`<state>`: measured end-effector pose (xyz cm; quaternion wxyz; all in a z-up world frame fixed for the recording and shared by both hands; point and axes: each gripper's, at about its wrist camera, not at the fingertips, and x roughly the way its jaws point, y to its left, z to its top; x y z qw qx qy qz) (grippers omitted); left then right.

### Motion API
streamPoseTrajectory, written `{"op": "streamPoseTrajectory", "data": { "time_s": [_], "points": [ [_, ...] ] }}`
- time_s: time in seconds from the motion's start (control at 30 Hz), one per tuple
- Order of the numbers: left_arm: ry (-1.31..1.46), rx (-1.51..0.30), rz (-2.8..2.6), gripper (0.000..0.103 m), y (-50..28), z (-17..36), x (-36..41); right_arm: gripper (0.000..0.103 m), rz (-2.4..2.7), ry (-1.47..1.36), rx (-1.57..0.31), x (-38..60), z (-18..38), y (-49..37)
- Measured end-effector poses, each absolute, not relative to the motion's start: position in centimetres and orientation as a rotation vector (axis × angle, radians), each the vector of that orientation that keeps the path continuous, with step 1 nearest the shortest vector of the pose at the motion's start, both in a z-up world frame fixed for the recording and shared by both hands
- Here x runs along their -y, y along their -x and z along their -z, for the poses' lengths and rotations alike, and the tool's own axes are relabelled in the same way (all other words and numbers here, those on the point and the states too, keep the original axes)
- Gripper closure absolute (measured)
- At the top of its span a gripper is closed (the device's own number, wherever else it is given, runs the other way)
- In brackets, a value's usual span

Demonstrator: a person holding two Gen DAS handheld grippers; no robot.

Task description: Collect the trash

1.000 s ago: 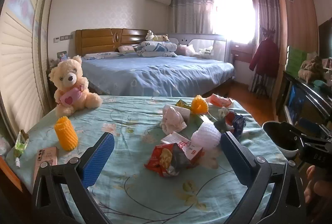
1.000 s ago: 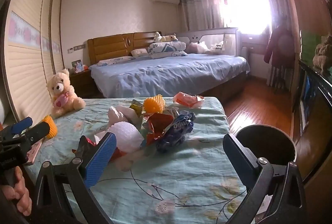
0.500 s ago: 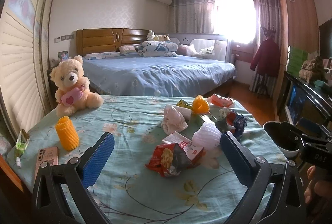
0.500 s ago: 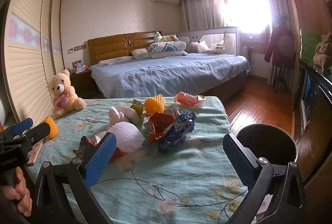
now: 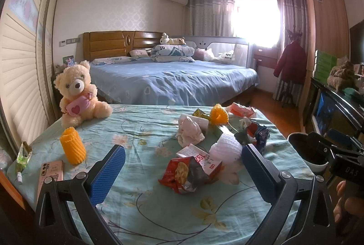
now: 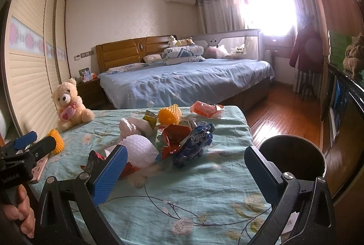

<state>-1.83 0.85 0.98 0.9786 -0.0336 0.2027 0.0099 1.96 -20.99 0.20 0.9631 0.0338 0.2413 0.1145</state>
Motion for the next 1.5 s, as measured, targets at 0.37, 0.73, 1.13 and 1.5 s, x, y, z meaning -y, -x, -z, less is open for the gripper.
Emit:
{"op": "streamPoseTrajectory", "data": {
  "time_s": [0.37, 0.73, 1.13, 1.5],
  "points": [
    [0.067, -0.406, -0.017, 0.001, 1.9, -1.1, -0.8, 0.0, -0.233, -0.073, -0.488, 21.0, -0.3, -1.9],
    [0.068, -0.405, -0.011, 0.001, 1.8, -1.2, -0.7, 0.0, -0.234, -0.076, -0.492, 21.1, -0.3, -2.0],
    [0.091, -0.427, -0.02, 0.001, 1.3, -0.7, -1.5, 0.0, -0.257, -0.077, -0.527, 18.9, 0.2, -2.6],
    [0.093, -0.446, -0.015, 0.001, 0.8, 0.0, -1.6, 0.0, -0.274, -0.093, -0.544, 18.8, 0.8, -2.9]
  ]
}}
